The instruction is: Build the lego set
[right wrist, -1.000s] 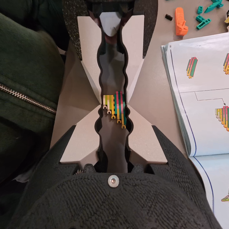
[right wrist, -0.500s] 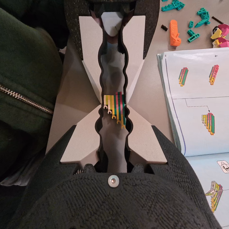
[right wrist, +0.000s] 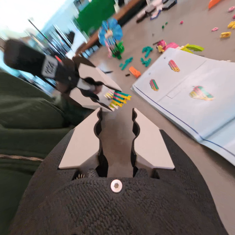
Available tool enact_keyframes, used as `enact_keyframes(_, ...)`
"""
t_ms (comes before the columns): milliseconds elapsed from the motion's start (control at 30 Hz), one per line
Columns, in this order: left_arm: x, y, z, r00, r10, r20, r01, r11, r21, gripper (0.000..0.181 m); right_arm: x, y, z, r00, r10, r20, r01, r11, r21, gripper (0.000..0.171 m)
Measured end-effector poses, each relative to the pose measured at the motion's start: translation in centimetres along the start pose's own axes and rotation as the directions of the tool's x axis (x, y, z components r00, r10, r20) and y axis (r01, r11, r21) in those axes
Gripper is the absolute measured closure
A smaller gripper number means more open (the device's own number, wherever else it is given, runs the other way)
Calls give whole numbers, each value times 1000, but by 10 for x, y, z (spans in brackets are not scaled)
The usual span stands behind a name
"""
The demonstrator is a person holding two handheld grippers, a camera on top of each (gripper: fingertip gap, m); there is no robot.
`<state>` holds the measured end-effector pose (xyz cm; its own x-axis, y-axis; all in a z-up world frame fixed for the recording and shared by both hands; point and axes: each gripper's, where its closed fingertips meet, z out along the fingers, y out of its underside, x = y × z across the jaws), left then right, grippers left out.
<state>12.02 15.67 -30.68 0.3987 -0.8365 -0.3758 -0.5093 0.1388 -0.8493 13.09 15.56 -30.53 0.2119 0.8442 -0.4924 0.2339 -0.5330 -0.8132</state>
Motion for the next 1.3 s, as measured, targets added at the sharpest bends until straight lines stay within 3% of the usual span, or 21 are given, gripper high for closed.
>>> enact_keyframes(33, -3, -5, -2, 999, 22, 25, -23, 1000, 19, 150, -4, -6, -1, 997, 68, 46, -70, 997, 40, 128)
enact_keyframes(133, -7, -17, -8, 995, 68, 78, -74, 995, 72, 150, -13, -11, 4, 977, 160, 138, -169, 984, 57, 134)
enact_keyframes(400, -6, -25, -13, 994, 63, 86, -73, 990, 117, 151, -30, -17, 13, 953, 170, 252, -198, 976, 88, 160)
enact_keyframes(667, -2, -22, -10, 1000, -5, 25, 2, 993, 115, 148, -32, -15, 13, 978, 22, 205, -47, 992, 115, 164)
enact_keyframes(933, -13, -24, -11, 964, 166, 207, -182, 981, 62, 148, -24, -22, 15, 970, 145, 195, -177, 972, 156, 164)
enact_keyframes(1067, -13, -23, -11, 954, 207, 218, -222, 974, 47, 148, -22, -21, 16, 968, 159, 193, -191, 968, 163, 164)
enact_keyframes(1300, -15, -22, -12, 987, 49, 152, -68, 991, 118, 148, -23, -22, 17, 964, 169, 204, -206, 963, 175, 164)
